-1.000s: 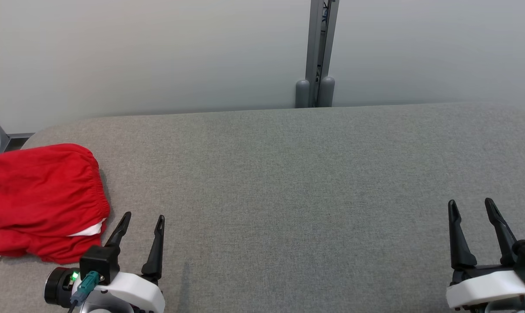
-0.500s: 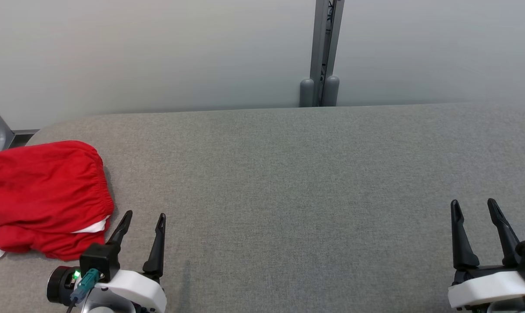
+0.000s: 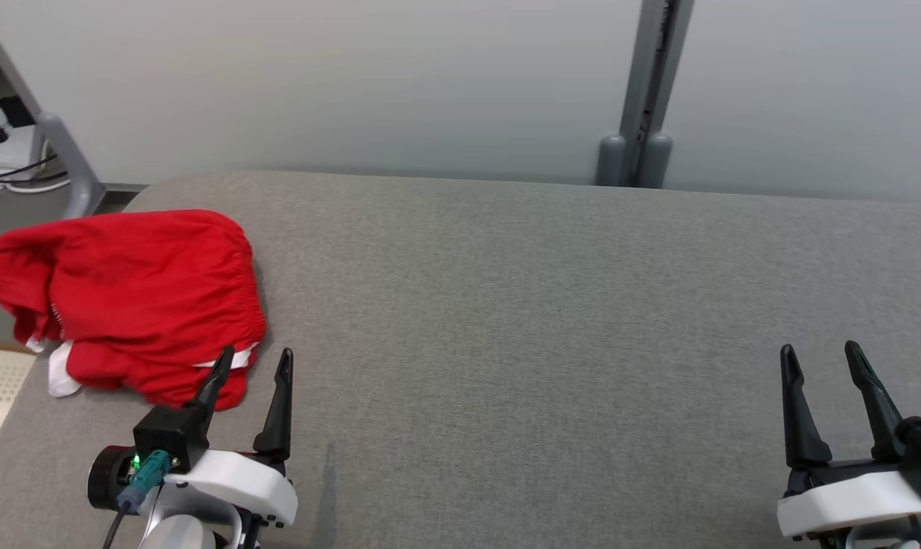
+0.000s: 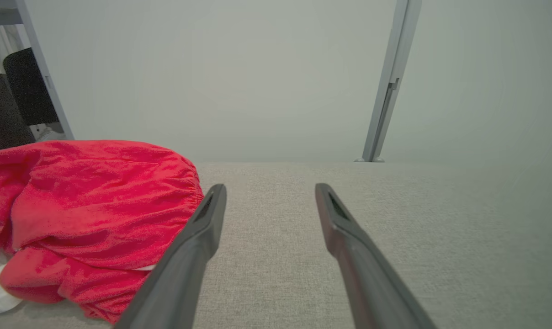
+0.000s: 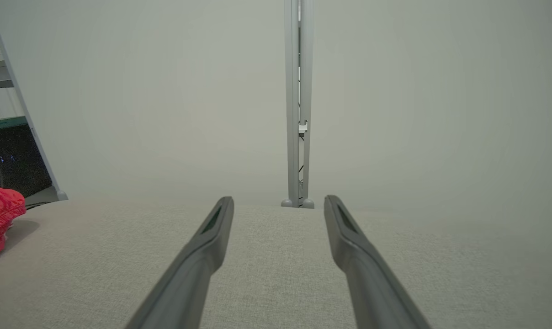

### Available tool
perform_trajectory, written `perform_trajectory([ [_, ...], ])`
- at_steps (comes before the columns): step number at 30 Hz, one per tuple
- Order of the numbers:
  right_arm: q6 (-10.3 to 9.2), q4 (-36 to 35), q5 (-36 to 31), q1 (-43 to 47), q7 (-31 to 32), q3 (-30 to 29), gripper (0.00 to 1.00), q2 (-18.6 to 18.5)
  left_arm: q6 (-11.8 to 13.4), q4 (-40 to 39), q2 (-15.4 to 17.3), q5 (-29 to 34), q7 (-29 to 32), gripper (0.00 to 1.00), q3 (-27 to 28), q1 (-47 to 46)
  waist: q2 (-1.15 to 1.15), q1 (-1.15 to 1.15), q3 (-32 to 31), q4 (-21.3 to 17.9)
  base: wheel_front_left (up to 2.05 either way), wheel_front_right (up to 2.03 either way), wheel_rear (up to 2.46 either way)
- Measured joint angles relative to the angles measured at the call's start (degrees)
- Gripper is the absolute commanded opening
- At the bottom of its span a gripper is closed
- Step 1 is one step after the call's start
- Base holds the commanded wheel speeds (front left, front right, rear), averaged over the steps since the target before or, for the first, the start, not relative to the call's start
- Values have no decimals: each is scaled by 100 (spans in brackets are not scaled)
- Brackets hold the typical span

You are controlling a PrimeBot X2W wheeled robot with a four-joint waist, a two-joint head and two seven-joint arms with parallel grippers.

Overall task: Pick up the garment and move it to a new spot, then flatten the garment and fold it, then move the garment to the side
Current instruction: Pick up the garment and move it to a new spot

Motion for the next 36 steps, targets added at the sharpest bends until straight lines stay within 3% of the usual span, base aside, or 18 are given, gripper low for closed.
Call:
perform_trajectory([
  [20, 1, -129, 44, -230, 0, 404, 100, -134, -23, -81, -99, -145, 0, 100, 441, -170, 0, 0, 230, 1995, 0, 0, 0],
  [27, 1, -125, 44, -271, 0, 405, 100, -157, -71, -108, -118, -154, -1, 100, 432, -169, 0, 0, 286, 2244, 0, 0, 0],
  [36, 1, -148, 42, -294, 0, 410, 100, -207, -98, -170, -129, -166, -1, 100, 438, -169, 0, 0, 367, 2224, 0, 0, 0],
])
